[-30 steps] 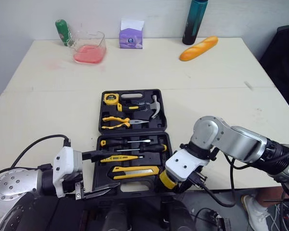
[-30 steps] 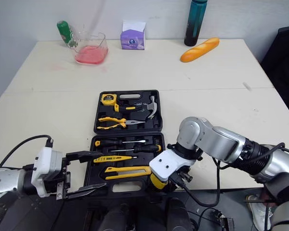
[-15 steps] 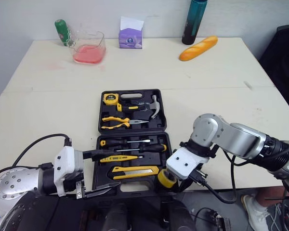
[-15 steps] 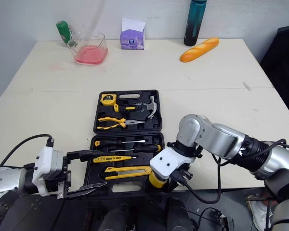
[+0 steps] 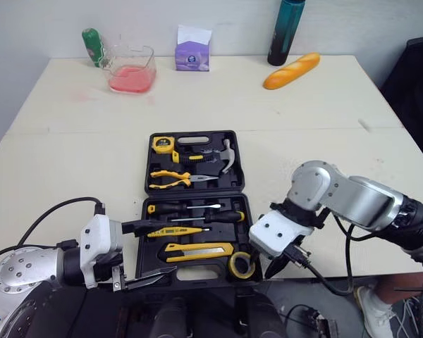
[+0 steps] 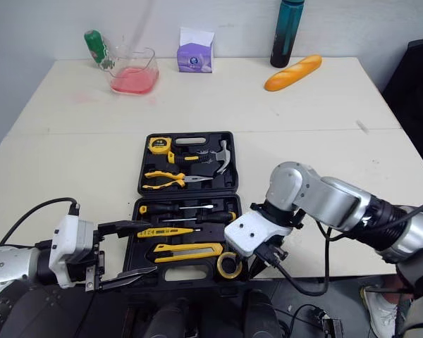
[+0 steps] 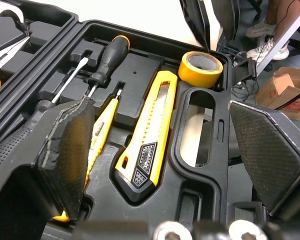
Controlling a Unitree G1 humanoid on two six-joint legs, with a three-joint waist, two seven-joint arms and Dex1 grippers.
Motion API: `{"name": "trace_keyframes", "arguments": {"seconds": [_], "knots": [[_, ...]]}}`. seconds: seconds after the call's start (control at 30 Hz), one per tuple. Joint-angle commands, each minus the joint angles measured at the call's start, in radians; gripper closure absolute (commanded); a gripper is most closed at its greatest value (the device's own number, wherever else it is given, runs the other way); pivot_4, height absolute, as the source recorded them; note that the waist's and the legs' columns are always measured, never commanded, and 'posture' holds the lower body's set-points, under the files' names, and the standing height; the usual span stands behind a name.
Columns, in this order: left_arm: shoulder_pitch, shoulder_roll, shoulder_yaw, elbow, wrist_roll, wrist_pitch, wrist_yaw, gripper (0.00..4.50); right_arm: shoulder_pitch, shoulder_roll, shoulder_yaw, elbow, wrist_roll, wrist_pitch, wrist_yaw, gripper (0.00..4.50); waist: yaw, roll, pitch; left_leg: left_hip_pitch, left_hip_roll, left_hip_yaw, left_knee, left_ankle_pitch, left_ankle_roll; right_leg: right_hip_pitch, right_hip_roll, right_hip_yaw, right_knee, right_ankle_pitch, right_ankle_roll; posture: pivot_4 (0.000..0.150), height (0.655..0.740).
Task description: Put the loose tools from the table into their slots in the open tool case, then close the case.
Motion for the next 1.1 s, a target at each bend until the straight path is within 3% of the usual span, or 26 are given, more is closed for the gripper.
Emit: {"name": "trace_keyframes", "arguments": {"seconds": [0.03, 0.2, 0.37, 0.5, 0.6, 0.63, 0.67, 1.1], "knots": [[0.000, -0.006, 0.015, -0.021, -0.020, -0.005, 0.000, 0.00, 0.031, -0.021, -0.111, 0.005, 0.102, 0.032, 0.050, 2.82, 0.000, 0.000, 0.000, 0.000, 0.000, 0.000, 0.000, 0.000, 0.000, 0.000, 0.000, 0.000, 0.000, 0.000, 0.000, 0.150, 0.7400], [-0.002, -0.005, 0.030, -0.018, -0.036, -0.001, -0.001, 0.00, 0.166, -0.034, -0.258, 0.062, 0.169, 0.022, 0.050, 2.82, 0.001, 0.000, 0.000, 0.000, 0.000, 0.000, 0.000, -0.001, 0.000, 0.000, 0.000, 0.000, -0.001, 0.000, 0.000, 0.150, 0.7400], [-0.035, 0.008, 0.033, 0.036, -0.002, -0.061, -0.055, 0.00, 0.403, 0.016, -0.542, 0.143, 0.270, -0.020, -0.008, 2.82, 0.006, -0.001, 0.000, 0.000, -0.001, 0.000, 0.001, -0.001, 0.001, 0.002, 0.000, -0.001, -0.001, 0.000, 0.000, 0.150, 0.7400], [-0.052, 0.005, 0.038, 0.067, -0.006, -0.079, -0.077, 0.00, 0.475, 0.035, -0.615, 0.115, 0.256, 0.030, -0.031, 2.82, 0.001, -0.001, 0.000, 0.000, 0.000, 0.000, 0.001, -0.001, 0.001, 0.002, 0.000, -0.001, 0.000, 0.000, 0.000, 0.150, 0.7400], [-0.086, 0.003, 0.025, 0.101, -0.004, -0.091, -0.087, 0.00, 0.574, 0.090, -0.693, 0.089, 0.268, 0.020, -0.096, 3.62, 0.003, -0.001, 0.000, 0.001, 0.002, 0.000, 0.000, -0.001, 0.001, 0.002, 0.002, 0.000, 0.000, 0.000, 0.000, 0.150, 0.7400], [-0.094, 0.006, 0.015, 0.106, -0.006, -0.087, -0.093, 0.00, 0.599, 0.120, -0.710, 0.073, 0.262, 0.006, -0.123, 4.13, 0.004, -0.001, 0.000, 0.000, 0.002, 0.000, 0.000, -0.001, 0.000, 0.002, 0.003, -0.001, 0.000, 0.000, 0.000, 0.150, 0.7400], [-0.096, 0.008, 0.011, 0.107, -0.008, -0.083, -0.098, 0.00, 0.614, 0.142, -0.722, 0.059, 0.255, -0.001, -0.139, 4.49, 0.004, -0.001, 0.000, 0.000, 0.002, 0.000, 0.000, -0.001, 0.000, 0.002, 0.003, -0.001, 0.000, 0.000, 0.000, 0.150, 0.7400], [-0.120, 0.014, -0.041, 0.081, -0.011, -0.073, -0.143, 0.00, 0.701, 0.295, -0.642, 0.021, 0.096, -0.149, -0.078, 4.49, 0.003, -0.001, 0.000, 0.001, 0.002, 0.001, 0.001, -0.001, 0.000, 0.002, 0.004, 0.000, 0.001, 0.000, 0.000, 0.150, 0.7400]]}}
